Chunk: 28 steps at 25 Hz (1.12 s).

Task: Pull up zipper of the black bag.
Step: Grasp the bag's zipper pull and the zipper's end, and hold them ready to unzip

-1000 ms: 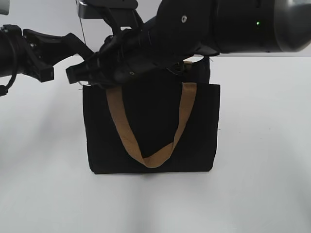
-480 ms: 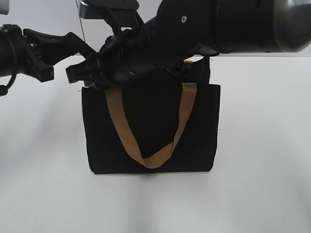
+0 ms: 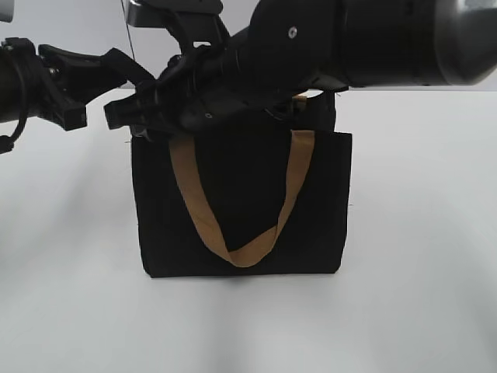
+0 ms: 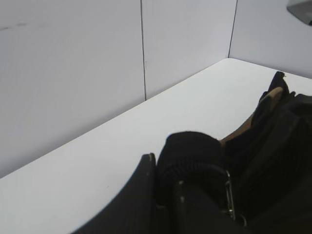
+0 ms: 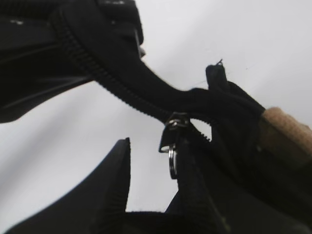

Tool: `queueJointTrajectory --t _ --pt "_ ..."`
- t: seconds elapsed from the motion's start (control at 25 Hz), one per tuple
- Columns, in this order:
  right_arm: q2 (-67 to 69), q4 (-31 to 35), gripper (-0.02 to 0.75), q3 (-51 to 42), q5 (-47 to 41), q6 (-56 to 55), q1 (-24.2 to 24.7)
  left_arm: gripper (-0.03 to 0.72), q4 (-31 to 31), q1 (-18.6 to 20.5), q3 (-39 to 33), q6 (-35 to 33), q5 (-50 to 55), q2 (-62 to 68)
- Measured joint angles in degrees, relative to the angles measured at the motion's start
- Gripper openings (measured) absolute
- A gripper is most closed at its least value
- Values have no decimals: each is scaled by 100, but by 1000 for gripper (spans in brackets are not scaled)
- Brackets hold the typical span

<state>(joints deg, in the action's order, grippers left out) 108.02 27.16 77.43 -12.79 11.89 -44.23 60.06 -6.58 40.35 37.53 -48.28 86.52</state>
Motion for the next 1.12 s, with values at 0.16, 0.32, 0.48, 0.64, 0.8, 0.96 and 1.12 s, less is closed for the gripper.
queueJointTrajectory --t 0.16,0.32,0.48,0.64,0.8,0.96,1.12 --pt "25 4 258 0 164 -73 0 24 52 0 0 0 -155 0" --pt "25 4 128 0 249 -126 0 24 103 0 0 0 -262 0" --pt "27 47 -2 0 276 -158 0 24 121 0 0 0 -321 0" --pt "14 113 -4 0 78 -168 0 24 126 0 0 0 -300 0" --pt "-199 127 -6 0 -365 -168 0 24 180 0 0 0 27 0" --pt "-508 127 -6 0 -798 -170 11 24 610 0 0 176 613 0" --pt "-535 138 -6 0 -1264 -241 124 24 1256 -13 0 1157 1059 0"
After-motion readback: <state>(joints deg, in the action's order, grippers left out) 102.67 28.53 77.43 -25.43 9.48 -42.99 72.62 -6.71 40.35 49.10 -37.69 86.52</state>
